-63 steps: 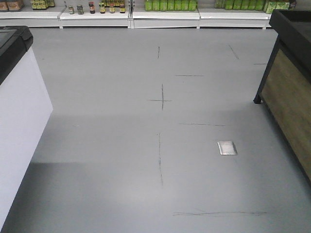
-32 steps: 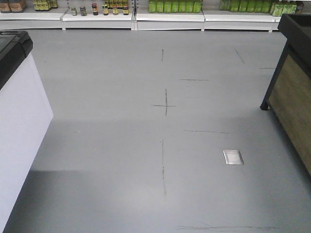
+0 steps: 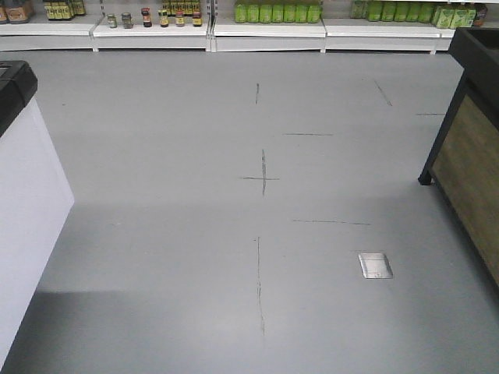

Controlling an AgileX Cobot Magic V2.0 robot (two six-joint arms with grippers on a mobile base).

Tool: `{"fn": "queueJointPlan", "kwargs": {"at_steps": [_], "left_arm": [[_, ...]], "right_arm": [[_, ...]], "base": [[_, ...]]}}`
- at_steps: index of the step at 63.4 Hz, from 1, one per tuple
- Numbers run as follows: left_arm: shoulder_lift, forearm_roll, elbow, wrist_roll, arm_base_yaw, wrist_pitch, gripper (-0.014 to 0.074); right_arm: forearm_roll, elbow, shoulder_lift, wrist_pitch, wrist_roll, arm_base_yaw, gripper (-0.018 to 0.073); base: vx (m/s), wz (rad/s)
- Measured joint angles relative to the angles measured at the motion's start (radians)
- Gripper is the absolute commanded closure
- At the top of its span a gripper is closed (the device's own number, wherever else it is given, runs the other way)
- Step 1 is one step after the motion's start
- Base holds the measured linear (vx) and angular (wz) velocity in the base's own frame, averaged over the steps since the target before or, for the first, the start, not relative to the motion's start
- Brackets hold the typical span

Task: Pick three apples into basket with both arms
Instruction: 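Drive the base forward and turn toward the fruit display tables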

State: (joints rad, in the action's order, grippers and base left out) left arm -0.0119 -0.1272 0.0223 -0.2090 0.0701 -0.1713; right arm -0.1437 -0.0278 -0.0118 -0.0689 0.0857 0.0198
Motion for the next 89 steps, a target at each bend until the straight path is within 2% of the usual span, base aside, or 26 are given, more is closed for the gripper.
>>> {"fn": "queueJointPlan", "kwargs": {"at_steps": [89], "left_arm": [[0.0,0.0,0.0,0.0,0.0,0.0,0.0603]], "right_arm": [[0.0,0.0,0.0,0.0,0.0,0.0,0.0564]], "base": [[0.16,-0.16]]}}
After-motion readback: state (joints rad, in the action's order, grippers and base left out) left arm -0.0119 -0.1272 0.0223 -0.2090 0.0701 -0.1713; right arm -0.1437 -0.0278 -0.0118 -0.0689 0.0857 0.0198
